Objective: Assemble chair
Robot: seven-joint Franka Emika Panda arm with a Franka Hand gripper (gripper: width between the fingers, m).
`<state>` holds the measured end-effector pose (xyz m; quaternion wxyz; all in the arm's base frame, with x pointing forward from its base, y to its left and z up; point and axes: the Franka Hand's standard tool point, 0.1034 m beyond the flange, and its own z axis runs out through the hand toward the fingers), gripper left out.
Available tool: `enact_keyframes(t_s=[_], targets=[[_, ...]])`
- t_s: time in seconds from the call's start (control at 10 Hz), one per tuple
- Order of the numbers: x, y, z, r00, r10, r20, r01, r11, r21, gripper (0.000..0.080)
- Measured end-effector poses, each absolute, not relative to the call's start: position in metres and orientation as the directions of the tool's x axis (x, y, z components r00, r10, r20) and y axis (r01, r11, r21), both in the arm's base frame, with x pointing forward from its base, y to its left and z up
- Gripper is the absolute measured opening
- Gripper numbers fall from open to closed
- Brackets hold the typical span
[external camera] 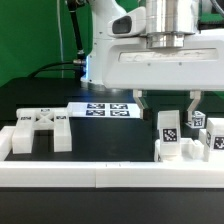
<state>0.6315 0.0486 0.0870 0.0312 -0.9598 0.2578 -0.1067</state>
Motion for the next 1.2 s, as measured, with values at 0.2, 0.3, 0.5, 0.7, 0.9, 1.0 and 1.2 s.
enact_keyframes(t_s=[0.2, 0.3, 0.5, 0.7, 0.9, 1.0, 1.2], targets=[[0.6317, 0.0486, 0.0871, 0.844, -0.502, 0.190, -0.488, -0.865, -0.115, 0.0291], [0.6316, 0.0485, 0.0871, 0.836, -0.516, 0.188, -0.502, -0.857, -0.119, 0.0288], [0.6316, 0.0486, 0.0870, 0.815, -0.551, 0.182, -0.536, -0.835, -0.127, 0.0288], [0.6313, 0.0488, 0.0864, 0.732, -0.662, 0.162, -0.645, -0.749, -0.150, 0.0288], [0.6312, 0.0484, 0.0860, 0.646, -0.750, 0.142, -0.731, -0.661, -0.169, 0.0289], [0.6310, 0.0480, 0.0858, 0.604, -0.786, 0.133, -0.766, -0.619, -0.176, 0.0291], [0.6304, 0.0476, 0.0852, 0.504, -0.857, 0.108, -0.836, -0.516, -0.189, 0.0291]])
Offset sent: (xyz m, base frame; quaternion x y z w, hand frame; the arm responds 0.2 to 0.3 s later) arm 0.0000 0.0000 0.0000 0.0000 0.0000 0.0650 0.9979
